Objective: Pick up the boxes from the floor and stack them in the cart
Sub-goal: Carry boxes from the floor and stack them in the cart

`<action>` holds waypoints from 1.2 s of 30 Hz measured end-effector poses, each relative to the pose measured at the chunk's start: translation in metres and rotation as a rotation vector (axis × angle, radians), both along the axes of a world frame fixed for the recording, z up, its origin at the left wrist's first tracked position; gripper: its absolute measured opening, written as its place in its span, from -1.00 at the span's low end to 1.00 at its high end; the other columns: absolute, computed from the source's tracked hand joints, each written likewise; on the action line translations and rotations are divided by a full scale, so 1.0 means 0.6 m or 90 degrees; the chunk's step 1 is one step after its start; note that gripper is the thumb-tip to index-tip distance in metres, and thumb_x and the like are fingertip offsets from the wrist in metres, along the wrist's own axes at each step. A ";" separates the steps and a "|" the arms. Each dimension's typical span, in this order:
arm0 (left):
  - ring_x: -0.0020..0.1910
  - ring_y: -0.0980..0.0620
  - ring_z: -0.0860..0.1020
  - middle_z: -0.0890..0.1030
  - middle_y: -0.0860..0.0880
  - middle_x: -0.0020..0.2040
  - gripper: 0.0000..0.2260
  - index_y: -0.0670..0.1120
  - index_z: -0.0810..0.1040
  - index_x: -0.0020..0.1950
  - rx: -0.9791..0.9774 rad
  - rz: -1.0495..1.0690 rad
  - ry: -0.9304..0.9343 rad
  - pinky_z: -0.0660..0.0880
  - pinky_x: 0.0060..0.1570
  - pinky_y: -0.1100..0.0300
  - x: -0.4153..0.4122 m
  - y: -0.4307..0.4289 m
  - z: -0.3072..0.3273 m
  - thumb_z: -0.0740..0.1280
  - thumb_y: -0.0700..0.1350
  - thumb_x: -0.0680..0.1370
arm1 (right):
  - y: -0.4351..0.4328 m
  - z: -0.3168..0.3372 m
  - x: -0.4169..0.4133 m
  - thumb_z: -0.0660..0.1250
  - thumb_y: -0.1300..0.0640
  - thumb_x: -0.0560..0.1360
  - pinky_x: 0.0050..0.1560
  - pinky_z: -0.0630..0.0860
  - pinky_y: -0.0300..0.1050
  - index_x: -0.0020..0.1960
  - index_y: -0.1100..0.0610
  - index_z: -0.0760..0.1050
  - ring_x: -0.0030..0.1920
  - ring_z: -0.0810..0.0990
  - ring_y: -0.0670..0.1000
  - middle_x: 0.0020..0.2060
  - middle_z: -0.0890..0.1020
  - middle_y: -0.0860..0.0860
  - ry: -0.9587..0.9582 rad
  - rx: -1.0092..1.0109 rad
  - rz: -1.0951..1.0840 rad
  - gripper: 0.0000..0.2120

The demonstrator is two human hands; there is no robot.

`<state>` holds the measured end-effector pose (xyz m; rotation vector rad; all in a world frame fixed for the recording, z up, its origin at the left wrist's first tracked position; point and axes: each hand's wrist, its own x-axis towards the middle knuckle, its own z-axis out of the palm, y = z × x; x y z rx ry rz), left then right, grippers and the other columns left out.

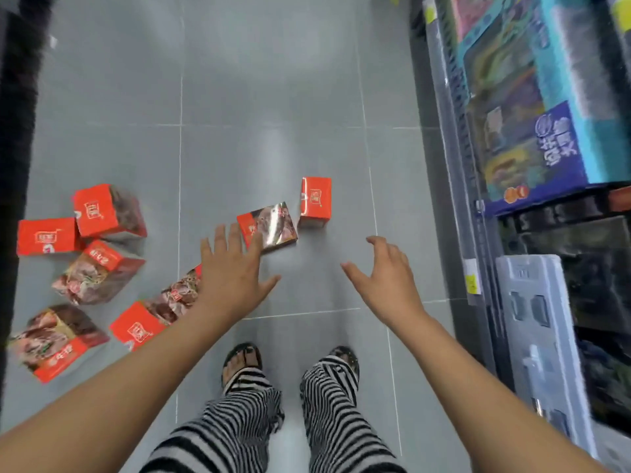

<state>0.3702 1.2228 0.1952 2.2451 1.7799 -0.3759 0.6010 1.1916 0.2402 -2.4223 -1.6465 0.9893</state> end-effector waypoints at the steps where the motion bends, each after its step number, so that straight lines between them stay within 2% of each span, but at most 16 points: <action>1: 0.43 -0.36 0.21 0.26 -0.33 0.45 -0.23 -0.11 0.28 0.49 0.000 0.011 -0.002 0.18 0.34 -0.29 0.005 0.017 -0.051 0.31 0.32 0.43 | 0.018 -0.049 0.002 0.33 -0.13 0.51 0.34 0.24 0.01 0.45 0.13 0.26 0.36 0.31 0.17 0.34 0.41 0.15 0.003 0.011 -0.006 -0.38; 6: 0.45 -0.35 0.14 0.18 -0.31 0.49 -0.08 -0.06 0.19 0.54 0.033 0.000 -0.029 0.11 0.37 -0.26 0.024 0.092 -0.294 0.33 0.41 0.34 | 0.098 -0.281 -0.002 0.36 -0.26 0.43 0.33 0.25 -0.02 0.48 0.08 0.20 0.35 0.30 0.14 0.35 0.38 0.11 -0.022 0.100 -0.007 -0.23; 9: 0.46 -0.35 0.13 0.18 -0.31 0.49 0.02 -0.03 0.17 0.54 0.072 -0.033 -0.053 0.09 0.37 -0.28 0.023 0.142 -0.406 0.27 0.52 0.24 | 0.147 -0.391 0.006 0.37 -0.35 0.33 0.36 0.22 -0.01 0.50 0.04 0.15 0.39 0.26 0.12 0.39 0.33 0.09 -0.027 0.183 0.056 -0.10; 13: 0.52 -0.29 -0.02 0.03 -0.23 0.55 0.12 0.12 -0.15 0.56 0.062 -0.055 -0.068 -0.07 0.40 -0.31 0.008 0.185 -0.492 0.05 0.62 0.14 | 0.214 -0.487 0.048 0.46 -0.33 0.22 0.50 0.09 0.10 0.53 -0.18 -0.01 0.53 0.02 0.07 0.51 0.10 0.09 0.069 0.194 0.182 0.04; 15: 0.52 -0.26 -0.01 0.05 -0.19 0.54 0.10 0.18 -0.23 0.53 0.047 -0.072 -0.095 -0.08 0.39 -0.33 0.002 0.190 -0.510 0.05 0.63 0.13 | 0.246 -0.509 0.067 0.52 -0.29 0.18 0.51 0.04 0.12 0.51 -0.30 -0.04 0.54 -0.06 0.03 0.54 0.02 0.05 0.113 0.211 0.227 0.07; 17: 0.47 -0.21 0.11 0.17 -0.16 0.47 0.07 0.19 -0.15 0.53 0.036 -0.067 -0.125 -0.04 0.38 -0.34 0.001 0.191 -0.509 0.05 0.61 0.12 | 0.276 -0.521 0.076 0.59 -0.21 0.16 0.52 0.04 0.09 0.49 -0.33 0.02 0.53 -0.02 0.00 0.53 0.04 0.02 0.147 0.221 0.262 0.07; 20: 0.34 -0.18 0.28 0.32 -0.14 0.29 0.03 0.16 0.05 0.53 0.064 -0.024 -0.206 0.06 0.35 -0.36 0.005 0.190 -0.500 0.17 0.52 0.12 | 0.292 -0.540 0.078 0.57 -0.21 0.14 0.51 0.12 0.04 0.49 -0.24 0.16 0.49 0.11 -0.04 0.48 0.18 0.00 0.192 0.260 0.233 0.02; 23: 0.25 -0.18 0.35 0.37 -0.15 0.21 0.03 0.07 0.10 0.53 0.181 0.053 -0.310 0.25 0.23 -0.35 -0.008 0.184 -0.508 0.35 0.45 0.17 | 0.278 -0.569 0.055 0.45 -0.30 0.14 0.48 0.18 -0.05 0.51 -0.12 0.20 0.46 0.21 0.01 0.44 0.24 0.07 0.231 0.336 0.172 0.00; 26: 0.31 -0.10 0.31 0.33 -0.12 0.28 0.05 0.00 0.03 0.53 0.253 0.104 -0.415 0.27 0.29 -0.18 -0.021 0.176 -0.516 0.43 0.36 0.20 | 0.267 -0.589 0.040 0.39 -0.34 0.14 0.43 0.19 -0.09 0.51 -0.03 0.19 0.44 0.22 0.06 0.42 0.20 0.11 0.193 0.386 0.131 0.02; 28: 0.38 0.13 0.22 0.23 0.06 0.33 0.11 0.06 -0.02 0.53 0.244 0.191 -0.495 0.20 0.38 0.11 -0.024 0.168 -0.514 0.57 0.25 0.19 | 0.264 -0.592 0.035 0.38 -0.35 0.14 0.41 0.21 -0.07 0.50 0.02 0.15 0.45 0.21 0.08 0.44 0.13 0.12 0.185 0.394 0.108 0.03; 30: 0.40 0.32 0.15 0.14 0.14 0.36 0.17 0.08 -0.04 0.54 0.249 0.261 -0.555 0.12 0.37 0.40 -0.026 0.159 -0.517 0.65 0.13 0.15 | 0.260 -0.591 0.026 0.39 -0.35 0.14 0.36 0.20 -0.12 0.49 0.03 0.14 0.45 0.20 0.07 0.45 0.10 0.12 0.183 0.398 0.078 0.03; 31: 0.42 0.31 0.15 0.13 0.14 0.38 0.19 0.08 -0.05 0.55 0.252 0.291 -0.574 0.14 0.38 0.40 -0.026 0.155 -0.521 0.65 0.10 0.14 | 0.256 -0.591 0.020 0.40 -0.34 0.14 0.35 0.21 -0.12 0.48 0.05 0.15 0.44 0.21 0.09 0.43 0.12 0.12 0.174 0.407 0.057 0.02; 34: 0.46 0.13 0.21 0.12 0.10 0.45 0.27 0.19 -0.17 0.52 0.216 0.374 -0.616 0.27 0.43 0.03 -0.025 0.143 -0.525 0.66 0.17 0.08 | 0.241 -0.591 -0.002 0.37 -0.39 0.15 0.36 0.27 0.05 0.45 0.10 0.19 0.36 0.28 0.17 0.34 0.22 0.18 0.118 0.456 -0.012 0.03; 36: 0.46 0.13 0.22 0.13 0.03 0.49 0.30 0.25 -0.21 0.50 0.188 0.397 -0.632 0.30 0.40 -0.09 -0.027 0.133 -0.524 0.63 0.26 0.04 | 0.232 -0.589 -0.013 0.32 -0.48 0.11 0.32 0.24 0.14 0.46 0.07 0.18 0.35 0.26 0.17 0.34 0.24 0.18 0.079 0.444 -0.034 0.08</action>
